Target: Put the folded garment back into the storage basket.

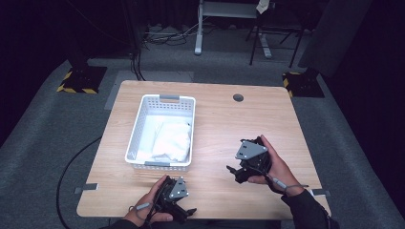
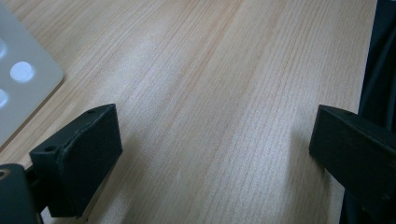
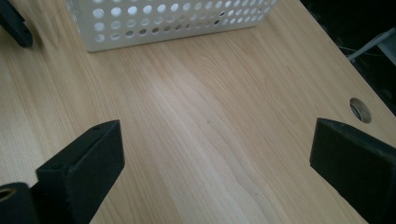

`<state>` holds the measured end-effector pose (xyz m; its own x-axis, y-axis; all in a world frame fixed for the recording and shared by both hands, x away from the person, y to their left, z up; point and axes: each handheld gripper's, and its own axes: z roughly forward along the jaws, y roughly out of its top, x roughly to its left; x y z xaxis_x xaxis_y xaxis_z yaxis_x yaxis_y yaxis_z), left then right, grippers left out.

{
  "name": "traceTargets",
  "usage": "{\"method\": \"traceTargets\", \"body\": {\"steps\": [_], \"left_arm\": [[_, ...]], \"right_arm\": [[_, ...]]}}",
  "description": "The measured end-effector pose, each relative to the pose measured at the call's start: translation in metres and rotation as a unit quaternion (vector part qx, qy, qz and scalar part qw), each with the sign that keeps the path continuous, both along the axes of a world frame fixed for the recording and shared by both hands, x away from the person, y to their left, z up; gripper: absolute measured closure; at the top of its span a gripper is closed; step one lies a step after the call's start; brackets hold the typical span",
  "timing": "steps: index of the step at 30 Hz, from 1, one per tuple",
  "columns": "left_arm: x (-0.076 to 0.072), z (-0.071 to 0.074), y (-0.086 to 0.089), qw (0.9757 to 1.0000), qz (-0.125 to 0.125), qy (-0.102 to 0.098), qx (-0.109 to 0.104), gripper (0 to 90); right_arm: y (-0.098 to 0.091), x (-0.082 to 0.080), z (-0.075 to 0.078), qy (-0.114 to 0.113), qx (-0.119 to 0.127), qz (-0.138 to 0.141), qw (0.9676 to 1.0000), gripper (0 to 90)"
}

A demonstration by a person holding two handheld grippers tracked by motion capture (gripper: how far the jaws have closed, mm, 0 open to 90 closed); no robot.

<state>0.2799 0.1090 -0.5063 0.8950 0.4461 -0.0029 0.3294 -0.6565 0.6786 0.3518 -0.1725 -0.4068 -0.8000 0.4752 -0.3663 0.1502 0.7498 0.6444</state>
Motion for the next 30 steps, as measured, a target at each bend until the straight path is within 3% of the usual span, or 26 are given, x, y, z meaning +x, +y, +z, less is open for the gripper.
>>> {"method": "traceTargets", "body": {"steps": [14, 30], "left_arm": [[0.0, 0.0, 0.0, 1.0, 0.0, 0.001, 0.0, 2.0], [0.0, 0.0, 0.0, 1.0, 0.0, 0.001, 0.0, 2.0]], "right_arm": [[-0.037, -0.003, -0.021, 0.013, -0.017, -0.055, 0.9983, 2.7], [-0.073, -0.008, -0.042, 0.034, -0.01, -0.096, 0.9948, 2.6]]}}
